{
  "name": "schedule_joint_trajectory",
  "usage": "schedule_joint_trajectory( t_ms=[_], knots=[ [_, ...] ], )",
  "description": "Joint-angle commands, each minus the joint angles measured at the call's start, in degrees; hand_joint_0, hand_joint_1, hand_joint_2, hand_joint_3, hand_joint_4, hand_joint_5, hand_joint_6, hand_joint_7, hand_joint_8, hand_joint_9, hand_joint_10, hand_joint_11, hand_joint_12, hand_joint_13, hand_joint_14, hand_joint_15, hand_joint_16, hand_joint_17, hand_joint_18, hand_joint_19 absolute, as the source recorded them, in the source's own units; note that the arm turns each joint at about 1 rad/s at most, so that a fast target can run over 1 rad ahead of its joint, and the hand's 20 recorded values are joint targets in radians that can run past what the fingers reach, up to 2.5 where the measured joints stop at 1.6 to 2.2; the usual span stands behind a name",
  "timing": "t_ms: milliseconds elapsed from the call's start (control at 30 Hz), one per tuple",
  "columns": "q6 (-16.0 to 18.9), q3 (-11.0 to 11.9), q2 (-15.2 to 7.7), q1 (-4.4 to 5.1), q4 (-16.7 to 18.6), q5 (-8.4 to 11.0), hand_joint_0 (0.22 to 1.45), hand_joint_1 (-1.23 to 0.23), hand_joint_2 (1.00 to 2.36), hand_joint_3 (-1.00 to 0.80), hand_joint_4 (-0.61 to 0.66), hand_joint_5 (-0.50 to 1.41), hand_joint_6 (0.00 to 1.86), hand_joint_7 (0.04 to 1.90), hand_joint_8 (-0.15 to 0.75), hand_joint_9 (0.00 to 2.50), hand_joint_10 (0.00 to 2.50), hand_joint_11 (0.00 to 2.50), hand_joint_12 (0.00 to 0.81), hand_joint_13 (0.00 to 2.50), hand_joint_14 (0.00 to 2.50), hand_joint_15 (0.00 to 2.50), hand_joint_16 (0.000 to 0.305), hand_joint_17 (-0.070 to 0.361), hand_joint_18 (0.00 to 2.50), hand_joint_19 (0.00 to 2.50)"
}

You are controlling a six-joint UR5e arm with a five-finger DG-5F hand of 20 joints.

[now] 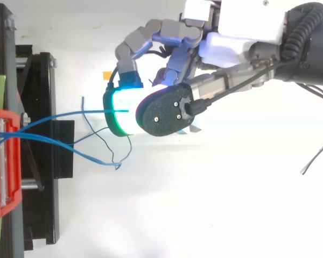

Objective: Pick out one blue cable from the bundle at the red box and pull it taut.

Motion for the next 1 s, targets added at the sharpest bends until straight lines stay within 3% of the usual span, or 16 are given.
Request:
schedule_joint_trajectory(
  t_ms=[0, 967],
  knots=[
    [0.5, 0.0, 0.0, 0.02, 0.1, 0.00, 0.78, -0.77, 1.02, -0.35, -0.39, -0.22, 0.97, 1.22, 0.134, 1.24, 0.03, 1.30, 0.221, 1.34, 0.02, 1.44, 0.041, 0.093, 0.67, 0.77],
    [0.9, 0.1, 0.0, -0.06, -0.1, -0.17, 0.78, -0.76, 1.01, -0.37, -0.38, -0.22, 0.97, 1.27, 0.128, 1.28, 0.02, 1.34, 0.223, 1.35, 0.02, 1.42, 0.041, 0.092, 0.67, 0.77]
  ],
)
